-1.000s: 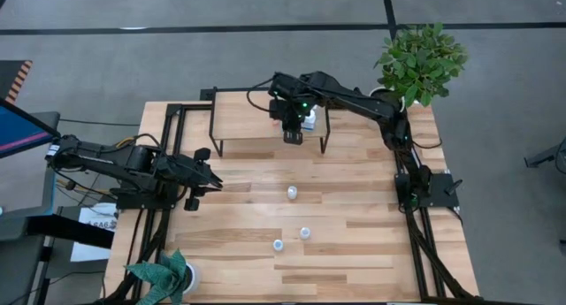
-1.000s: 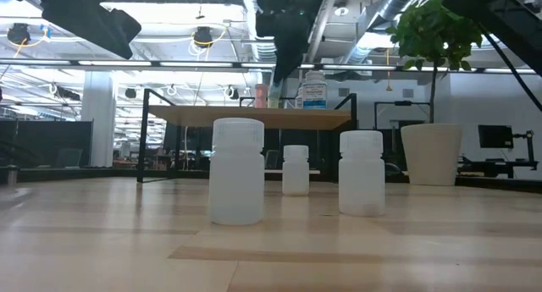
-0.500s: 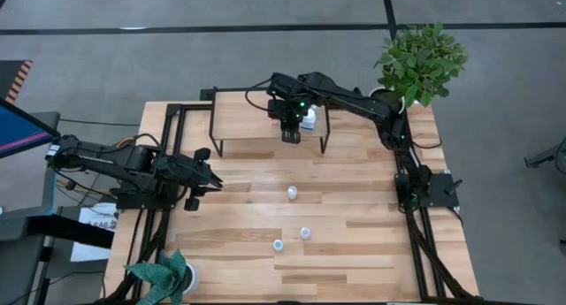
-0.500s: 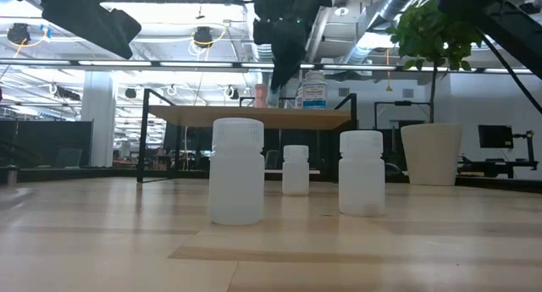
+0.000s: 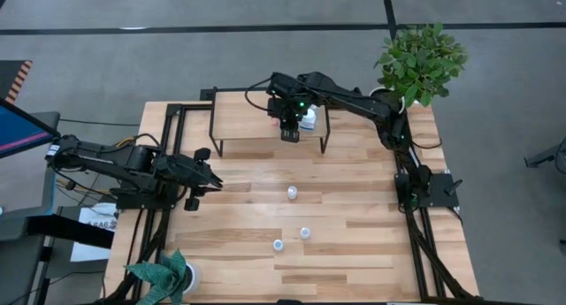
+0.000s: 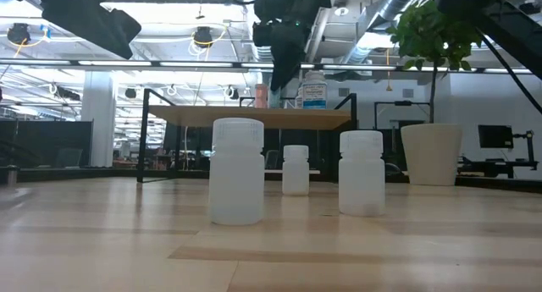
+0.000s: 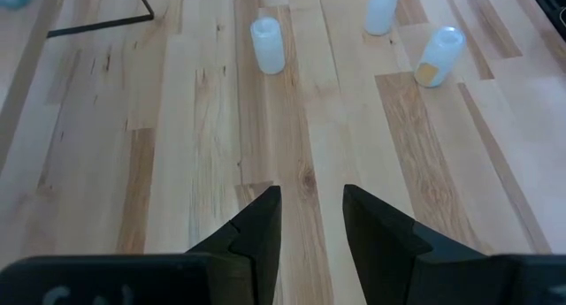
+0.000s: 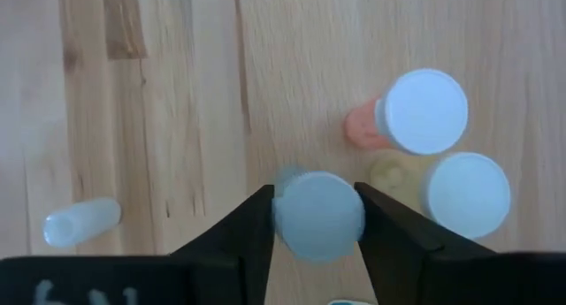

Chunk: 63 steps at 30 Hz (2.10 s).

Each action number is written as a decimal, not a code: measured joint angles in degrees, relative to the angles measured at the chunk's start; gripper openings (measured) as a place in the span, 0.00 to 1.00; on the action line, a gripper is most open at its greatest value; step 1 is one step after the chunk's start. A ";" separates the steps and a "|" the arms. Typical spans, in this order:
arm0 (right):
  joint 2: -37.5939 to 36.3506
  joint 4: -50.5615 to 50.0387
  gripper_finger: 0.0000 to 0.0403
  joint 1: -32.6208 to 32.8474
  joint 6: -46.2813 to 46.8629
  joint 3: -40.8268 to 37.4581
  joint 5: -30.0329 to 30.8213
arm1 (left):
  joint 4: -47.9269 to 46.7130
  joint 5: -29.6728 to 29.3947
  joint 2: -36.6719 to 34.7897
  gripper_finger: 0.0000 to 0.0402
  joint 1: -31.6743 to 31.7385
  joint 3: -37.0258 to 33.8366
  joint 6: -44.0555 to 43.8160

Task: Pick and place medicine bottles onto shelf by color
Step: Put the blue pill bottle on the shelf, then put the top transparent pill bottle on the shelf

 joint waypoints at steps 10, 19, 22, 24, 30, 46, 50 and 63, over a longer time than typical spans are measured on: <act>-0.42 0.23 0.52 0.00 1.08 0.00 0.13 | 0.00 0.00 0.00 0.27 0.00 0.00 0.00; -1.73 0.34 0.50 0.15 1.22 1.32 0.23 | 0.02 0.02 0.00 0.27 0.02 0.00 -0.02; -2.79 -1.09 0.49 0.27 1.99 0.92 0.33 | 0.02 0.02 0.00 0.27 0.02 0.00 -0.02; -3.48 -1.51 0.49 0.77 2.48 1.19 0.39 | 0.00 0.02 0.02 0.27 0.02 0.00 0.00; -6.57 -5.07 0.46 1.88 3.19 1.27 0.71 | 0.02 0.02 0.02 0.27 0.00 0.00 -0.02; -15.08 -16.17 0.42 12.62 7.03 -0.14 0.13 | 0.41 0.01 0.00 0.27 0.02 0.00 -1.20; -20.29 -16.19 0.41 15.92 8.14 -6.03 0.10 | 0.46 0.00 0.00 0.27 0.04 0.00 -2.49; -53.36 10.12 0.35 28.96 26.78 -55.64 2.06 | 0.61 -0.02 0.02 0.27 0.04 0.00 -2.54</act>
